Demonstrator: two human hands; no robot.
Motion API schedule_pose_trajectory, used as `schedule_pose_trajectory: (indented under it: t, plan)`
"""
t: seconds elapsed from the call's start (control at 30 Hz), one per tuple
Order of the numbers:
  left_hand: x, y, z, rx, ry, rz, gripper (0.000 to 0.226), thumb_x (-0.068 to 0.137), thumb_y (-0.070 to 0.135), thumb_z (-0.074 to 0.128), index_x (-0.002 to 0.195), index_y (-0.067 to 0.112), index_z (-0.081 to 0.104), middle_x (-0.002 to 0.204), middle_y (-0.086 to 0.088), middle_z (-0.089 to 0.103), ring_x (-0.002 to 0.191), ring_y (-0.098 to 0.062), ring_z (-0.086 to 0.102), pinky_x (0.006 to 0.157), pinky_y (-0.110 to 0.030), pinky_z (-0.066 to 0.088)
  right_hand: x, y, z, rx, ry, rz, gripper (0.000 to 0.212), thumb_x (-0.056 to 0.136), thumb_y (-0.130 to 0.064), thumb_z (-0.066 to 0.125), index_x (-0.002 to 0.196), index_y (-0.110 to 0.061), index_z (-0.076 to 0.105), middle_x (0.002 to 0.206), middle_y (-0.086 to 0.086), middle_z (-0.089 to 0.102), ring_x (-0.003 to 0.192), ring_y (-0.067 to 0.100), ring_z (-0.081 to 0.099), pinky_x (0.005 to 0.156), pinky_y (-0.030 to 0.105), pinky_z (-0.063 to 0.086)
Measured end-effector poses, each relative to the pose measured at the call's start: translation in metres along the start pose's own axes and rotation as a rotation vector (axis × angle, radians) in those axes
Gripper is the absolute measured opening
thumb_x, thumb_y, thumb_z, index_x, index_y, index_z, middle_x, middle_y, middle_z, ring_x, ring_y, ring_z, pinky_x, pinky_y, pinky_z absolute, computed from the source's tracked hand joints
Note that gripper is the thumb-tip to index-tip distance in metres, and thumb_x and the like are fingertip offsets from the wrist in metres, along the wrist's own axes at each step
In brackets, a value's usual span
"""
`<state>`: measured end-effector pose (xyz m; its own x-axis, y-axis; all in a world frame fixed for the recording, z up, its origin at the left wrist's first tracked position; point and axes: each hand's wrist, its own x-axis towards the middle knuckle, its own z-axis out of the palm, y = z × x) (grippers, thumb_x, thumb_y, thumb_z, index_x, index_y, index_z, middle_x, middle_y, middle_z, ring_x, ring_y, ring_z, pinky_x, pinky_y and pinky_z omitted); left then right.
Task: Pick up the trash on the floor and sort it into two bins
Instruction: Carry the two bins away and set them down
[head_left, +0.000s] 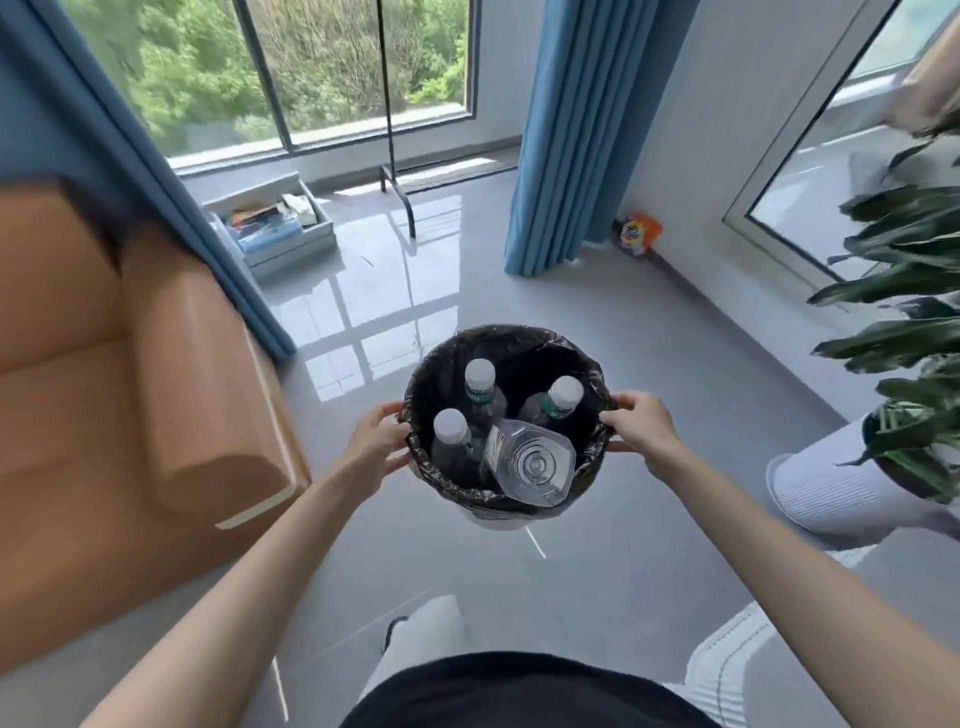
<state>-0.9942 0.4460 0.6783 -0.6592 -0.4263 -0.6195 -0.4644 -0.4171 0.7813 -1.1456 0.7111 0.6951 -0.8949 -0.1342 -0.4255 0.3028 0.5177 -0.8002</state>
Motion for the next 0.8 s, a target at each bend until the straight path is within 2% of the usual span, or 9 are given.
schedule_pose_trajectory:
  t: [0.27,0.4,0.5,0.67,0.8]
  plan:
    - [0.138,0.096,0.065,0.109,-0.15,-0.005,0.04,0.087,-0.006,0.052,0.122,0.013,0.047,0.084,-0.002,0.061,0.074,-0.013,0.059,0.066,-0.027,0.048,0.125,-0.045,-0.016,0.068,0.146,0.061,0.02,0.085,0.005,0.051,0.091,-0.008,0.065,0.091,0.01,0.064,0.083,0.023,0.06,0.066,0.035,0.056]
    - [0.204,0.156,0.096,0.187,-0.225,-0.015,0.038,0.089,-0.007,0.049,0.119,0.015,0.049,0.079,-0.003,0.06,0.073,-0.014,0.057,0.073,-0.03,0.05,0.174,-0.071,-0.019,0.132,0.25,0.13,0.019,0.084,0.005,0.052,0.088,-0.01,0.064,0.086,0.008,0.063,0.081,0.022,0.06,0.072,0.039,0.058]
    - [0.254,0.204,0.126,0.263,-0.303,-0.005,0.039,0.089,-0.006,0.047,0.122,0.014,0.049,0.084,-0.005,0.061,0.077,-0.017,0.058,0.077,-0.032,0.05,0.212,-0.093,-0.024,0.211,0.329,0.171,0.023,0.085,0.007,0.051,0.08,-0.014,0.06,0.078,0.002,0.061,0.077,0.02,0.06,0.068,0.038,0.057]
    - [0.321,0.261,0.185,0.316,-0.389,-0.026,0.041,0.088,-0.009,0.045,0.121,0.014,0.05,0.087,-0.005,0.059,0.076,-0.016,0.058,0.071,-0.029,0.05,0.271,-0.118,-0.042,0.27,0.438,0.223,0.027,0.081,0.005,0.051,0.073,-0.018,0.062,0.075,0.001,0.063,0.075,0.022,0.062,0.071,0.039,0.058]
    - [0.378,0.292,0.243,0.348,-0.415,-0.065,0.039,0.087,-0.009,0.048,0.117,0.016,0.053,0.089,-0.006,0.058,0.076,-0.016,0.057,0.066,-0.027,0.048,0.334,-0.127,-0.066,0.29,0.516,0.257,0.023,0.08,0.004,0.053,0.081,-0.015,0.066,0.083,0.007,0.067,0.075,0.027,0.065,0.073,0.047,0.059]
